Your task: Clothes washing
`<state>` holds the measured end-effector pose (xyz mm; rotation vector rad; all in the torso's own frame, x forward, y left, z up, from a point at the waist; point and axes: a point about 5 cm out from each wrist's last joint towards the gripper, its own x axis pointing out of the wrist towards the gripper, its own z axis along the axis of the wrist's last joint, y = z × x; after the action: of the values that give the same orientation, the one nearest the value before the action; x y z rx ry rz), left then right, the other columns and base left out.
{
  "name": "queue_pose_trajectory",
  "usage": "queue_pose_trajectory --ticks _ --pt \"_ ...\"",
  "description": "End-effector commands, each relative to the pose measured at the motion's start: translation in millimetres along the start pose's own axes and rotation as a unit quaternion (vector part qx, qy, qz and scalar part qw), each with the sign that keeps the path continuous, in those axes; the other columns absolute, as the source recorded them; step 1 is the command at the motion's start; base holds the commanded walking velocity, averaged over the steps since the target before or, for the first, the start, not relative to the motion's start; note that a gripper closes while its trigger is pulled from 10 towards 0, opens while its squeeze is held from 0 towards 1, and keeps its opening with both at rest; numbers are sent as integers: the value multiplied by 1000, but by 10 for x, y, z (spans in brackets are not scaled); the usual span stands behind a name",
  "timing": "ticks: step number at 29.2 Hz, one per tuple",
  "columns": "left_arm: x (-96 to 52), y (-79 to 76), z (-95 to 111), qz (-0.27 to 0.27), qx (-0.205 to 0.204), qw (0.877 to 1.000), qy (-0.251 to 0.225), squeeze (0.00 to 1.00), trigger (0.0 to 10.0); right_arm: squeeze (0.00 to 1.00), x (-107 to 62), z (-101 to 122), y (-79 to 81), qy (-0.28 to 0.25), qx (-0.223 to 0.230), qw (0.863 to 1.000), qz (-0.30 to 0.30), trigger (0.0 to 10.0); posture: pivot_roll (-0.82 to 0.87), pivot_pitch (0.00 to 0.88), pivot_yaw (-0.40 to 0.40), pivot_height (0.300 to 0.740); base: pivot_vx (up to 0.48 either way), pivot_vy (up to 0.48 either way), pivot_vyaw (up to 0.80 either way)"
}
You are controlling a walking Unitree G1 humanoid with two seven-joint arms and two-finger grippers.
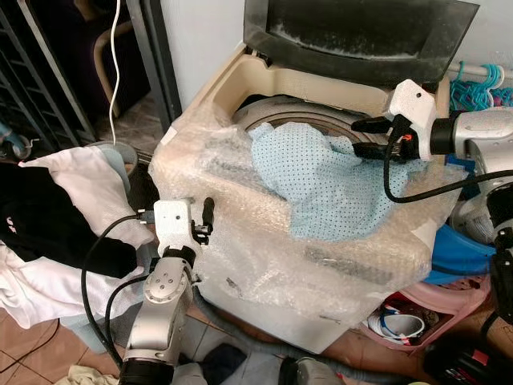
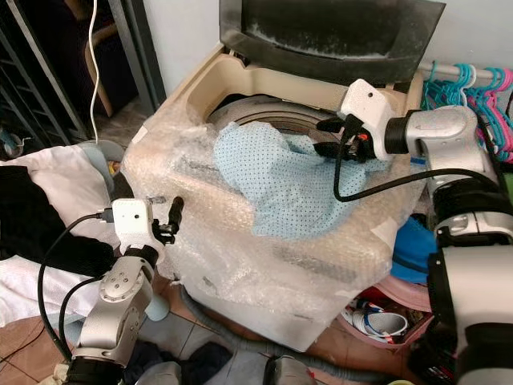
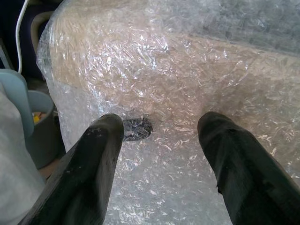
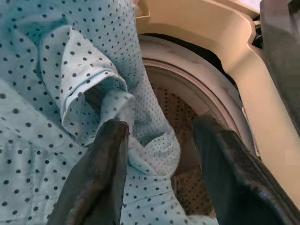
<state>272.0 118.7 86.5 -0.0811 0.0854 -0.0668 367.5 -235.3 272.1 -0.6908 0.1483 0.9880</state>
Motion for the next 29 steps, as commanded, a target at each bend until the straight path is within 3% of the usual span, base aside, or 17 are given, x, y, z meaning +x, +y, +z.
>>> queue_pose_trajectory --ticks 1,2,3,5,7,9,12,14,17,19,20,22,23,25,26,28,29 --pt "-3 -37 -9 -9 -1 1000 6 0 10000 1000 -43 233 -71 -40 -26 999 0 10000 -47 28 1 740 0 0 0" --pt "-8 -31 -9 -7 -1 1000 6 0 10000 1000 -113 454 -250 -117 -24 989 -87 10000 -49 32 0 740 0 0 0" --pt "-8 -31 -9 -7 -1 1000 6 0 10000 1000 -113 454 -250 -117 -24 989 -87 10000 -49 32 0 740 0 0 0" --pt "-10 -27 -9 -5 -2 1000 6 0 10000 1000 -186 592 -373 -178 -8 972 -155 10000 -48 32 0 740 0 0 0" --pt "-11 -26 -9 -5 -2 1000 6 0 10000 1000 -213 631 -398 -205 10 965 -165 10000 -48 34 0 740 0 0 0" --pt "-8 -23 -8 -5 -2 1000 7 0 10000 1000 -260 694 -373 -256 67 958 -114 10000 -54 34 4 740 0 0 0" --pt "-1 -28 -7 -7 -2 1000 6 0 10000 1000 -268 645 -255 -243 81 965 -49 10000 -57 34 5 740 0 0 0" --pt "10 -33 -4 -9 -2 1000 7 0 10000 1000 -267 493 -10 -216 113 968 52 10000 -58 32 5 740 0 0 0" --pt "13 -33 -4 -9 -2 1000 7 0 10000 1000 -264 416 85 -195 123 970 80 10000 -58 32 5 740 0 0 0" --pt "16 -33 -2 -9 -2 1000 6 0 10000 1000 -238 273 231 -161 131 971 115 10000 -58 30 7 740 0 0 0" --pt "19 -32 -2 -9 -2 1000 6 0 10000 1000 -193 146 379 -130 141 970 149 10000 -58 27 9 740 0 0 0" --pt "19 -32 -2 -9 -2 1000 6 0 10000 1000 -193 146 379 -130 141 970 149 10000 -58 27 9 740 0 0 0" --pt "23 -32 0 -10 -1 1000 6 0 10000 1000 -126 43 507 -107 144 968 174 10000 -56 25 11 740 0 0 0" --pt "23 -32 0 -10 -1 1000 6 0 10000 1000 -126 43 507 -107 144 968 174 10000 -56 25 11 740 0 0 0" --pt "27 -31 3 -10 0 1000 5 0 10000 1000 -29 -60 622 -83 143 967 193 10000 -56 22 12 740 0 0 0" --pt "27 -31 3 -10 0 1000 5 0 10000 1000 -29 -60 622 -83 143 967 193 10000 -56 22 12 740 0 0 0" --pt "33 -29 5 -11 1 1000 4 0 10000 1000 88 -145 740 -63 146 965 208 10000 -50 16 13 740 0 0 0"
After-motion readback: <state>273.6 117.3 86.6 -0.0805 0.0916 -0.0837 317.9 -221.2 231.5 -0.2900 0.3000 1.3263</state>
